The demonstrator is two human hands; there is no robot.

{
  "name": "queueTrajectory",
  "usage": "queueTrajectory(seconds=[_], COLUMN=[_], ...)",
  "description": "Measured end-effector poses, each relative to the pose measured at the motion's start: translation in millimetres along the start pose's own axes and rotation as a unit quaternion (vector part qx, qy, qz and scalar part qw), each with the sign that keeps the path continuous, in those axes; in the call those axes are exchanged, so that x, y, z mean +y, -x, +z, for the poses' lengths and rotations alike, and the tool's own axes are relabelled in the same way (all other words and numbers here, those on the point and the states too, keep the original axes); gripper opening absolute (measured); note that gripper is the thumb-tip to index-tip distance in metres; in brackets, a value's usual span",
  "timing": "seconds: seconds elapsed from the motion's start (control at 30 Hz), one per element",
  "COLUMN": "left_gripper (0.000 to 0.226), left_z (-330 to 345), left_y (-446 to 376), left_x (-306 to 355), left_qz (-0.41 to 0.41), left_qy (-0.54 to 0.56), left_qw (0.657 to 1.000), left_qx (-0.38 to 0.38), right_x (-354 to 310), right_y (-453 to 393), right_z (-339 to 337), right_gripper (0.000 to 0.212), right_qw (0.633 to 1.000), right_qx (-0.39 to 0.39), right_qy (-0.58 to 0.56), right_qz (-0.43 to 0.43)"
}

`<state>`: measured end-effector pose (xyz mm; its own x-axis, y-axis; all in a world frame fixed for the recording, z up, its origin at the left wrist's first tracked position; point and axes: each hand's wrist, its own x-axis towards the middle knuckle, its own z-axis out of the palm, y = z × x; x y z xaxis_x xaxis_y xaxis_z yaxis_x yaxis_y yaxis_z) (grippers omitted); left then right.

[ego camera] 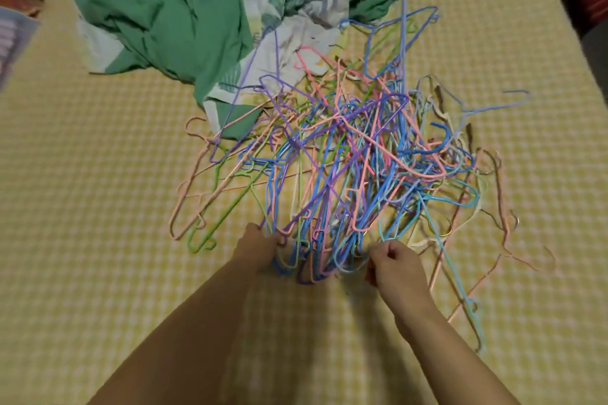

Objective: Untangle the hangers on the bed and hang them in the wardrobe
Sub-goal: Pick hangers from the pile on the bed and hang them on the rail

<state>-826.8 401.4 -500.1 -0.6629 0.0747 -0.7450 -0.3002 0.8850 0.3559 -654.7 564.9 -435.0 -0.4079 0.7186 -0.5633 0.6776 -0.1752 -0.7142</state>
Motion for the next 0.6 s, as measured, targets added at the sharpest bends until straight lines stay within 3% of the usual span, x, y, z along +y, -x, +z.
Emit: queueTrajectory(seconds=[0.13, 0.23, 0.33, 0.4, 0.47, 0.6], left_gripper=[0.012, 0.010, 0.011, 0.016, 0.015, 0.016], left_z=[-19.1, -22.5, -27.4, -35.2, -43.8, -61.4], left_y=[7.4, 14.8, 10.8, 8.0, 3.5, 1.9], left_x=[-15.1, -25.6, -41.5, -52.3, -65.9, -84.9], left_qz=[0.075, 0.098, 0.122, 0.135, 0.132, 0.128], left_qy=[-0.080, -0.049, -0.059, -0.062, -0.073, -0.098], left_qw=[0.994, 0.994, 0.990, 0.988, 0.988, 0.986], left_qx=[0.013, -0.030, -0.049, -0.040, -0.035, -0.031], right_x=[-13.5, -41.3, -80.5, -108.7, -136.6, -168.7], right_y=[19.8, 23.3, -12.0, -57.4, -109.5, -175.5], right_z=[17.6, 29.4, 37.5, 34.4, 23.4, -2.3], right_gripper=[0.030, 0.029, 0.007, 0.026, 0.050, 0.068], right_qw=[0.997, 0.973, 0.893, 0.827, 0.794, 0.807], right_qx=[-0.013, -0.006, 0.070, 0.132, 0.157, 0.090], right_qy=[0.061, 0.168, 0.281, 0.380, 0.472, 0.564], right_qz=[-0.047, -0.156, -0.344, -0.393, -0.351, -0.153])
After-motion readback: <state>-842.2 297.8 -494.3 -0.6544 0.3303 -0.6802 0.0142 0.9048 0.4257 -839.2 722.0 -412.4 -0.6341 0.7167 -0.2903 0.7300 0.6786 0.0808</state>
